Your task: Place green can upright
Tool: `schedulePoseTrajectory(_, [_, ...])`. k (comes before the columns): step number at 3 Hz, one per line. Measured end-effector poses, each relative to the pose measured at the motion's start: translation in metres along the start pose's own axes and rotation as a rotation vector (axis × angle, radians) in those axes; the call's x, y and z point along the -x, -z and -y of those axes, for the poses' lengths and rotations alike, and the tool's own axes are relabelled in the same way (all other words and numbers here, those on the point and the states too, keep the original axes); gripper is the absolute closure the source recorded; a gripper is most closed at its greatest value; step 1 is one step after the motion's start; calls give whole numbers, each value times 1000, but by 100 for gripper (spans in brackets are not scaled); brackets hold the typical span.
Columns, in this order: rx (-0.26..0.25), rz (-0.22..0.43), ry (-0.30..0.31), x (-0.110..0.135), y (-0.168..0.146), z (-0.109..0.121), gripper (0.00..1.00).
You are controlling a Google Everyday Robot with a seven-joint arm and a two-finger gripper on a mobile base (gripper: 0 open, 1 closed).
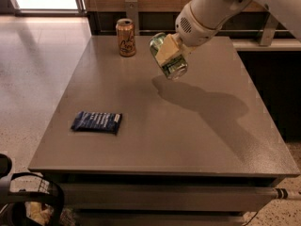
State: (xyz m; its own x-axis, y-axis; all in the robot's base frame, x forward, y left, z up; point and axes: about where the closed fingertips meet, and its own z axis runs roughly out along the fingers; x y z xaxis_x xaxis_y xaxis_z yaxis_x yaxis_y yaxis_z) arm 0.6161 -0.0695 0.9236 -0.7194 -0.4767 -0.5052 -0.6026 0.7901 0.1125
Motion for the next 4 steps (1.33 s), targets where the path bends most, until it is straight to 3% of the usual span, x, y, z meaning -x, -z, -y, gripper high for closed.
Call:
schedulePoseTrajectory(2, [48,287,180,24,26,17,100])
schedulePoseTrajectory(4, [134,541,430,48,11,18,100])
